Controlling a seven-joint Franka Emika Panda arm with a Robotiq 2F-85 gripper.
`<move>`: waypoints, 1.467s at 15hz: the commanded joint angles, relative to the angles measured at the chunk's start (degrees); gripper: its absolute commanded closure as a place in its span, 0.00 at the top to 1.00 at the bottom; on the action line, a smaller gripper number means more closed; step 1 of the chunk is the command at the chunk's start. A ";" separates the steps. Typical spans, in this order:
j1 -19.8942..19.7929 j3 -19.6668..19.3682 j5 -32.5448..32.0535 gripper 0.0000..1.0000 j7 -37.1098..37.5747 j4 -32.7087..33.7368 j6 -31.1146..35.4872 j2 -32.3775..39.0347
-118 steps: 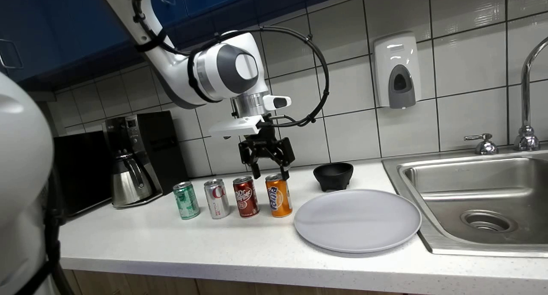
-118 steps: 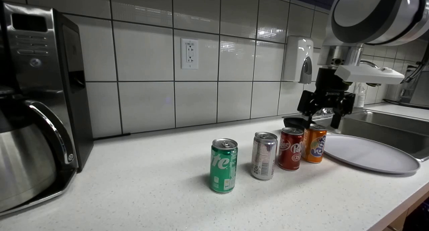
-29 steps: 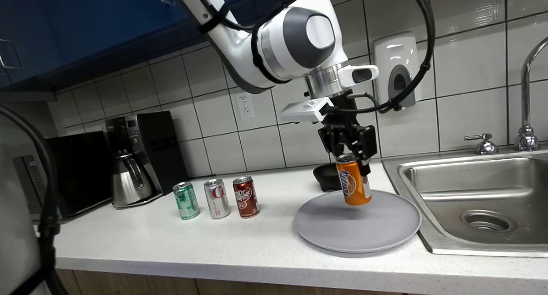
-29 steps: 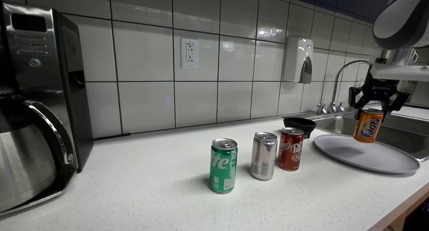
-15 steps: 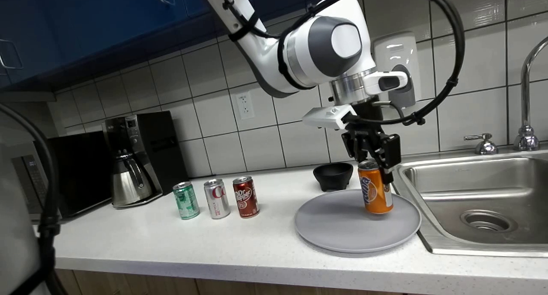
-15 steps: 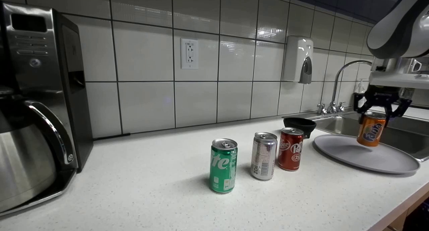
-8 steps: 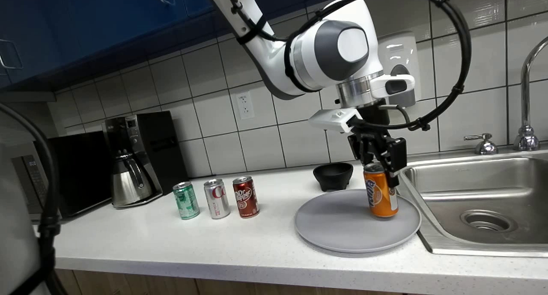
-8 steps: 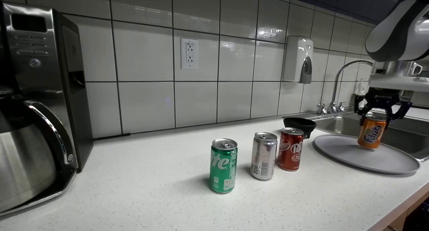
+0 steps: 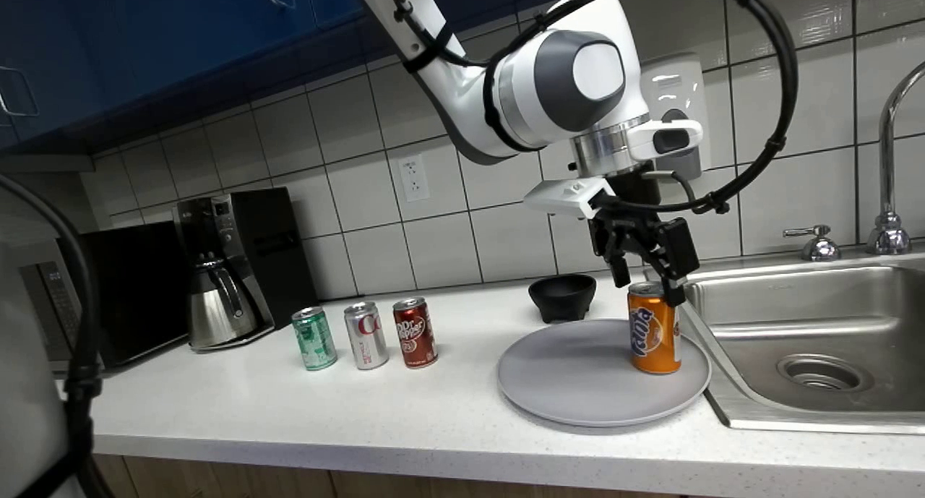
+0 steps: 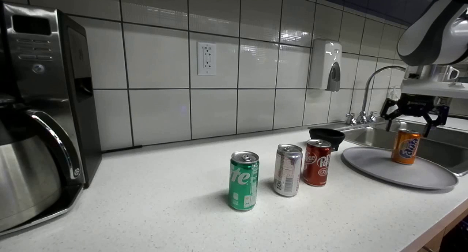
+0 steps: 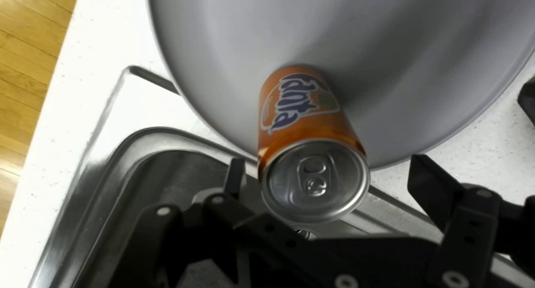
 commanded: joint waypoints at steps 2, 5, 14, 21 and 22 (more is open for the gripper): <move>0.36 0.11 -0.91 1.00 0.84 0.07 -0.10 -1.55; 1.21 0.30 -2.18 1.00 1.78 -0.39 -0.10 -2.31; 5.04 1.52 -8.55 1.00 5.44 -1.68 -1.01 -4.93; 7.33 4.80 -10.95 1.00 6.13 -2.03 -2.40 -6.37; 7.60 5.42 -10.91 1.00 5.79 -2.02 -2.62 -6.33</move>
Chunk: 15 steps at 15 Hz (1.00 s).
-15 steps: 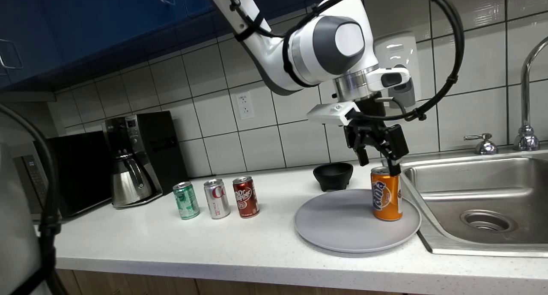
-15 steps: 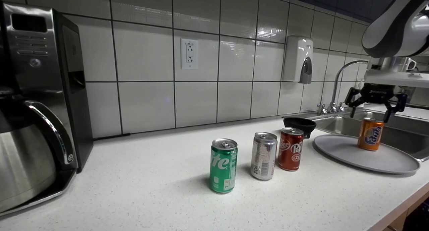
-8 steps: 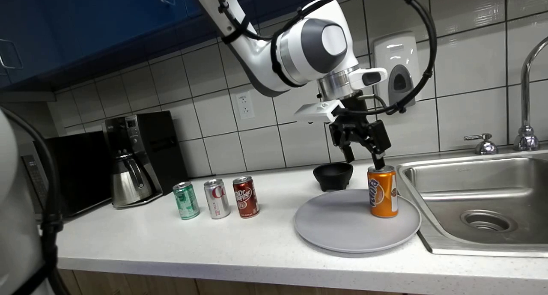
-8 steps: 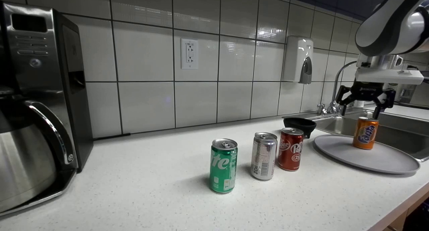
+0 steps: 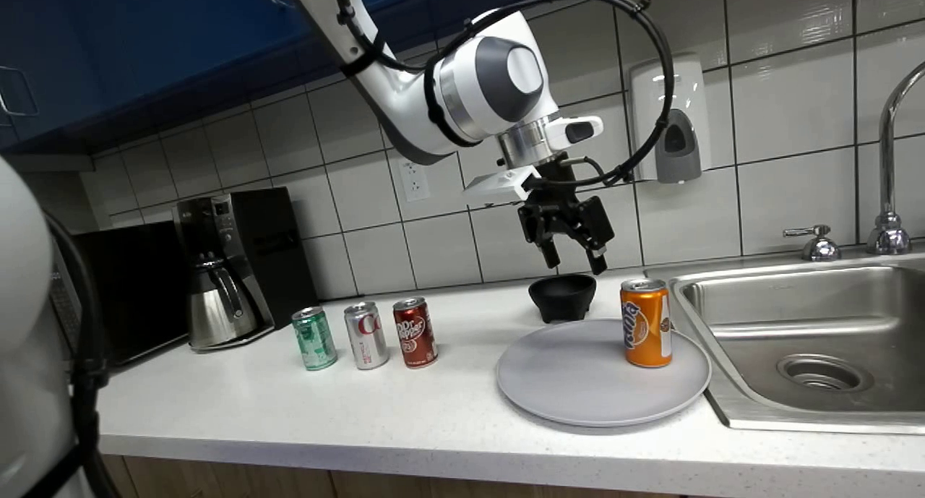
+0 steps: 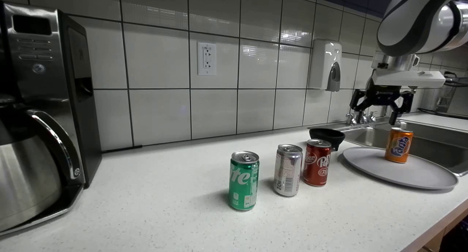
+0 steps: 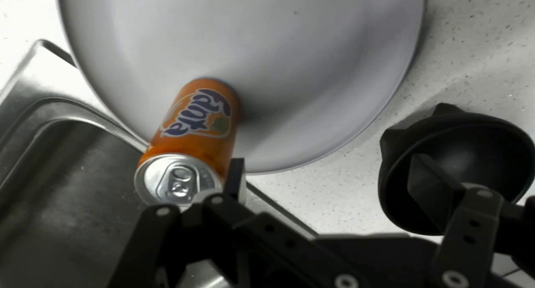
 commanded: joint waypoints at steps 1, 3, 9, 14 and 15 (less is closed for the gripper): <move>0.67 2.37 -1.58 1.00 0.60 -1.01 -2.18 -2.05; 1.37 3.57 -1.07 1.00 -0.02 -0.97 -2.39 -1.87; 3.66 6.59 -0.81 1.00 0.47 -0.88 -2.38 -1.36; 5.89 9.11 0.08 1.00 1.37 -0.19 -3.17 -0.78; 6.26 9.56 0.61 1.00 1.28 -0.23 -3.23 -0.75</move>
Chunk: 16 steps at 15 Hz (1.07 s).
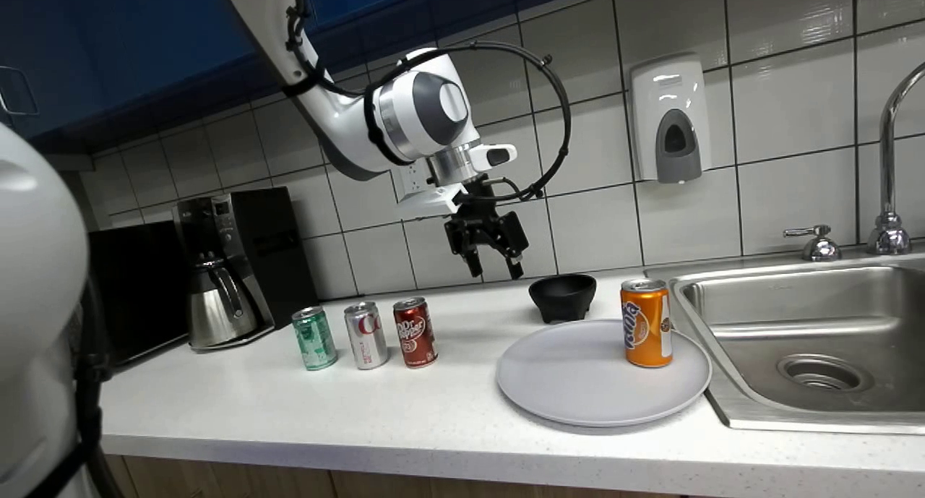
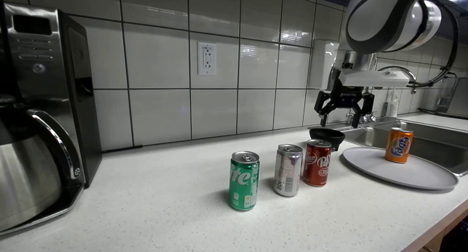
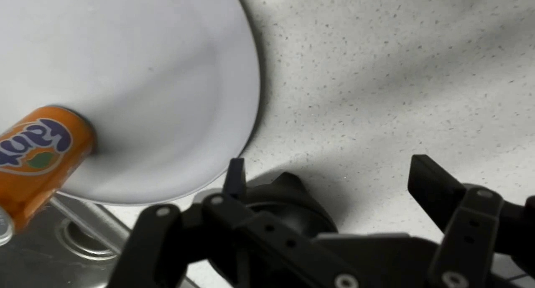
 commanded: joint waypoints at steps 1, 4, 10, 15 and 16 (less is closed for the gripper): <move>0.92 2.00 1.31 1.00 0.81 0.47 -2.49 -0.52; 0.81 2.14 1.26 1.00 -0.02 0.06 -0.88 0.03; 0.98 2.39 1.58 1.00 -0.01 0.06 -1.04 0.05; 0.98 2.39 1.58 1.00 -0.01 0.06 -1.05 0.06; 0.98 2.39 1.58 1.00 -0.01 0.06 -1.05 0.06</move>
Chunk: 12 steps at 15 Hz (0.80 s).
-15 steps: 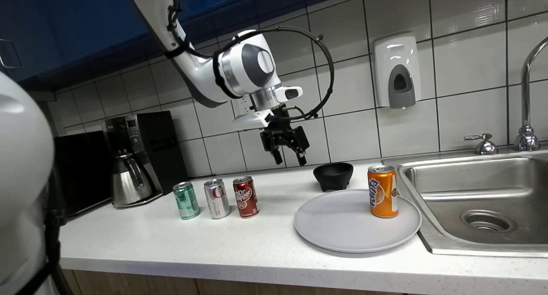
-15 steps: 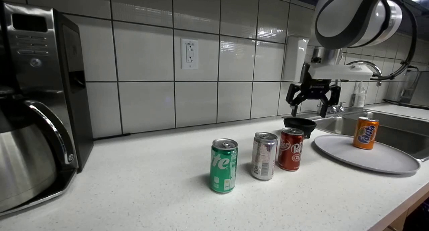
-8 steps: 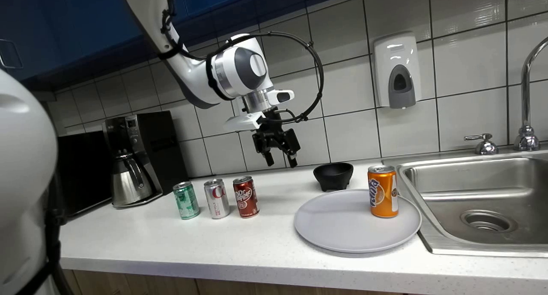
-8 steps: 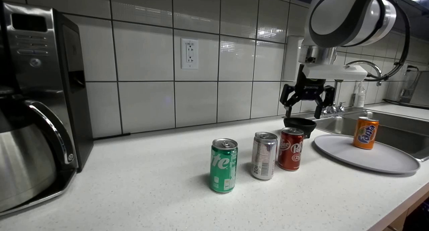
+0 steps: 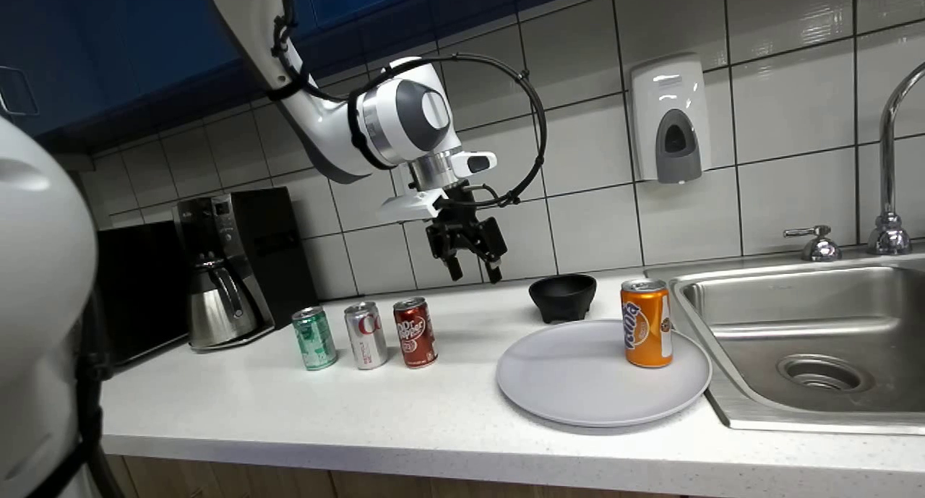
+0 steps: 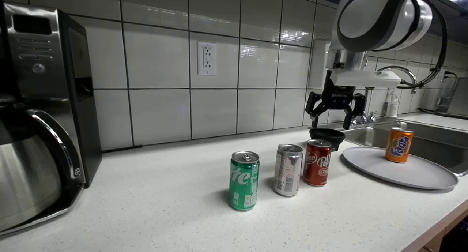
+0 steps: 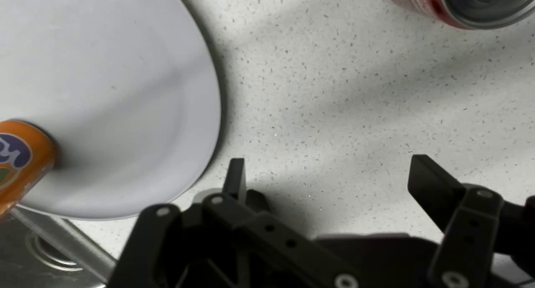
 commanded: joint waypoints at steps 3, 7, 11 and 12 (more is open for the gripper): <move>-0.39 0.76 0.90 1.00 -3.19 0.07 2.54 0.72; -0.48 1.65 4.77 1.00 -8.63 1.16 4.83 2.03; -0.21 3.44 10.27 1.00 -14.62 2.07 5.28 2.74; -0.12 3.92 11.45 1.00 -15.83 2.29 5.13 2.84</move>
